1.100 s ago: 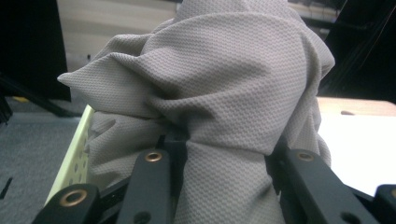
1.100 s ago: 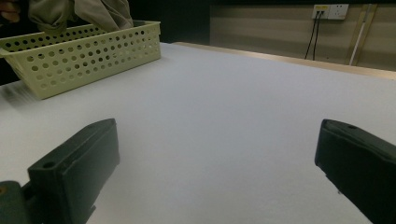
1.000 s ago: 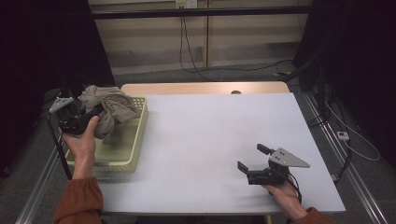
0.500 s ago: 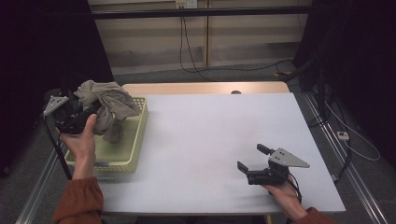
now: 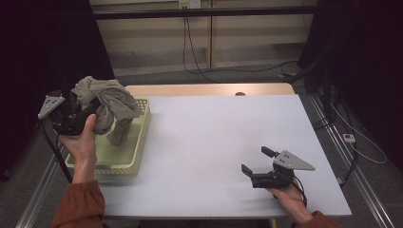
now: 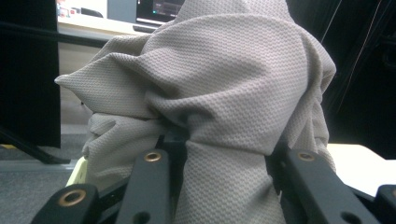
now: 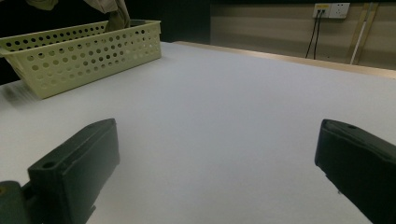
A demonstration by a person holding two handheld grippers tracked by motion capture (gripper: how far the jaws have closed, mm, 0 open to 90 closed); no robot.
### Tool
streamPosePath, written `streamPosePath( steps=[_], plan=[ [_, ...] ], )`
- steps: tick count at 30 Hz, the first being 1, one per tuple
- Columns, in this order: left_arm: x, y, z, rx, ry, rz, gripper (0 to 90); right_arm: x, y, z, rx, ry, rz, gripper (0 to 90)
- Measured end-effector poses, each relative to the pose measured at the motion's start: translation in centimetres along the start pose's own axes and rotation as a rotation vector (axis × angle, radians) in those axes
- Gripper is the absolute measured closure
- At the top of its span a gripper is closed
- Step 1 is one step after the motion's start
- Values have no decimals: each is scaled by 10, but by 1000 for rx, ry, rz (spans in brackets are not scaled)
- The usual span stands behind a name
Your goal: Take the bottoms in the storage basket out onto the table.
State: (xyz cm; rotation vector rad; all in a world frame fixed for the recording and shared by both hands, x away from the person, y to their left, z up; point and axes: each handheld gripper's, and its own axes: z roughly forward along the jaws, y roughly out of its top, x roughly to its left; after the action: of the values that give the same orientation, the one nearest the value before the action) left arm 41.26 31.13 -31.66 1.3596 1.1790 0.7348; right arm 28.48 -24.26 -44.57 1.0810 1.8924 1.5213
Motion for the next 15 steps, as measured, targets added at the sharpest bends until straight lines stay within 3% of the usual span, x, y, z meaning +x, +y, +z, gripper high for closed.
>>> streamPosePath(
  steps=[15],
  plan=[
    [-8,13,-11,-57,-8,11,648,0,0,0,-1,2,-1,0]
  ],
)
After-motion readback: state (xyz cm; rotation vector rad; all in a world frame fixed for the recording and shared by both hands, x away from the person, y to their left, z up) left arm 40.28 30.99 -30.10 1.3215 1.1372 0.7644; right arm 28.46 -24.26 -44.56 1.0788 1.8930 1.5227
